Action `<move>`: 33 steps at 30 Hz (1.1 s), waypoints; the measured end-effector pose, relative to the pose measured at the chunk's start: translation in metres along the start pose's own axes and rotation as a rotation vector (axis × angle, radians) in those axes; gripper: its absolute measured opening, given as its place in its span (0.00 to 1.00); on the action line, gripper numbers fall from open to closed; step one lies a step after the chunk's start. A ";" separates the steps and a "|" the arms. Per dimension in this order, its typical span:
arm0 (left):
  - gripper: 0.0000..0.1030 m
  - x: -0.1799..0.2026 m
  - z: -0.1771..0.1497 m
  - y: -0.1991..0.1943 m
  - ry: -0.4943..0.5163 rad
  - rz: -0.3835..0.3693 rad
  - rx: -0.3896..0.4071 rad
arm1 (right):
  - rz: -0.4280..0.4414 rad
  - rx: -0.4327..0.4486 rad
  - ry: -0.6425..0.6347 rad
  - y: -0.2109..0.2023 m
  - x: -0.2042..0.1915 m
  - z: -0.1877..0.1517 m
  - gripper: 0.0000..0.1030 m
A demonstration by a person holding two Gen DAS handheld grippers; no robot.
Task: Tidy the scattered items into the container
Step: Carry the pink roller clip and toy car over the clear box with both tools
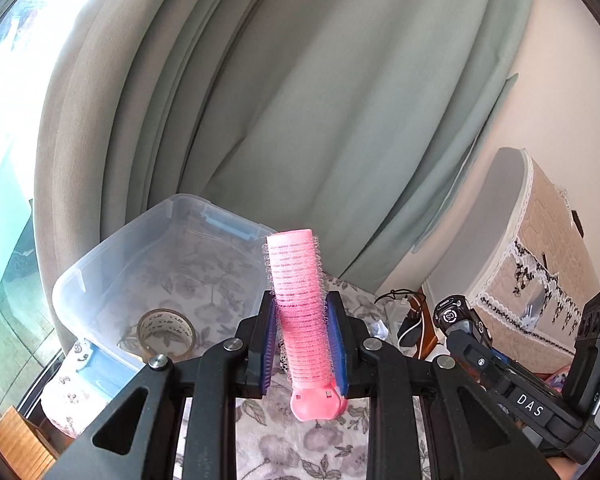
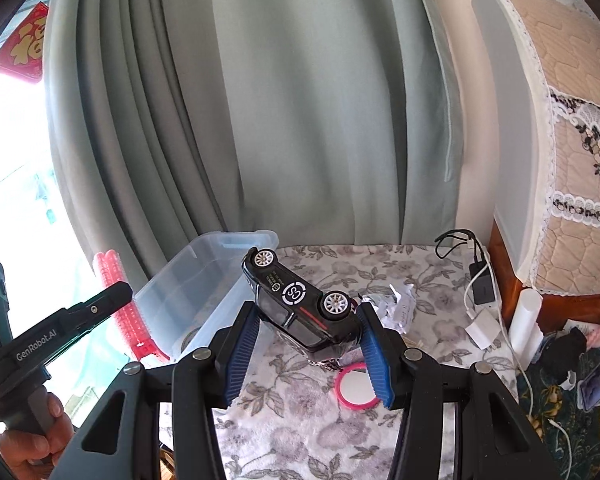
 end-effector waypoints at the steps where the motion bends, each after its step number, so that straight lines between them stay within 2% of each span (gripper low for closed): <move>1: 0.24 -0.005 0.002 0.000 -0.007 0.006 0.005 | 0.008 0.000 -0.007 0.003 -0.005 0.002 0.52; 7: 0.24 -0.039 0.011 0.003 -0.060 0.048 0.021 | 0.055 -0.005 -0.055 0.021 -0.033 0.014 0.52; 17: 0.24 -0.090 0.015 0.017 -0.141 0.105 0.017 | 0.129 -0.078 -0.126 0.063 -0.081 0.012 0.52; 33: 0.24 -0.121 0.008 0.055 -0.176 0.119 -0.017 | 0.184 -0.216 -0.154 0.132 -0.097 -0.016 0.52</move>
Point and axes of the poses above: each gripper's, at about its wrist camera, not at the fingertips, and y roughly the way its jaws point, x to its right, z to its top, the point moved 4 cm from there along y, roughly the way its jaws point, and after that the axes turned 13 degrees about z, right-handed, at the moved point
